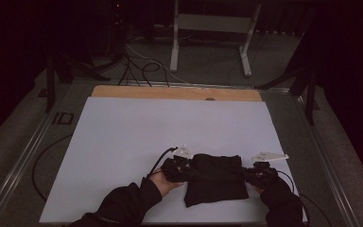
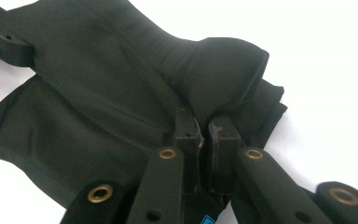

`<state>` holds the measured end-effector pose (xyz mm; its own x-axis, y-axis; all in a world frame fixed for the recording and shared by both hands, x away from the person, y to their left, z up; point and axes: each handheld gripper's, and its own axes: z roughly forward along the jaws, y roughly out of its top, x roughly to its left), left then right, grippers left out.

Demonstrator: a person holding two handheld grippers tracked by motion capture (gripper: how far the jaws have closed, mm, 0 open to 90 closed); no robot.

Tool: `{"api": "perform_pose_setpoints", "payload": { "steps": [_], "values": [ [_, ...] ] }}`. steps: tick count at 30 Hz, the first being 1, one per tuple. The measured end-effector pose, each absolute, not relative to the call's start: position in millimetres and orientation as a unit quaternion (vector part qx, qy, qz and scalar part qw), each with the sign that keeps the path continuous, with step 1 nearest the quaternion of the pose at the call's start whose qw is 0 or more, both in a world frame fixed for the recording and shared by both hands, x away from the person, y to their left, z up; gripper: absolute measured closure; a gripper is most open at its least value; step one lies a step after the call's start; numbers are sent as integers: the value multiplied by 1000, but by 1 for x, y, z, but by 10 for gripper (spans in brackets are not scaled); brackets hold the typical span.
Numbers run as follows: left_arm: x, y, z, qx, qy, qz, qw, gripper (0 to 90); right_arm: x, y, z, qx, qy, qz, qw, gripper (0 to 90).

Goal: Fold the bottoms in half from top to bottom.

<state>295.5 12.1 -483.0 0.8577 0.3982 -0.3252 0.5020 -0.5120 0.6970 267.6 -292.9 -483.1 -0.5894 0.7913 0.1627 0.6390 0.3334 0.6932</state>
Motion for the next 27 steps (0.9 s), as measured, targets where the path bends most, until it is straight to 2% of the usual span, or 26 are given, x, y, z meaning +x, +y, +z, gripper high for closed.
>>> {"api": "perform_pose_setpoints", "payload": {
  "steps": [17, 27],
  "values": [
    [280, 16, -494, 881, 247, -49, 400, 874, 266, -287, -496, 436, 826, 345, 88, 847],
    [280, 15, -504, 881, 254, -61, 395, 874, 266, -285, -501, 435, 834, 327, 91, 844]
  ]
}}
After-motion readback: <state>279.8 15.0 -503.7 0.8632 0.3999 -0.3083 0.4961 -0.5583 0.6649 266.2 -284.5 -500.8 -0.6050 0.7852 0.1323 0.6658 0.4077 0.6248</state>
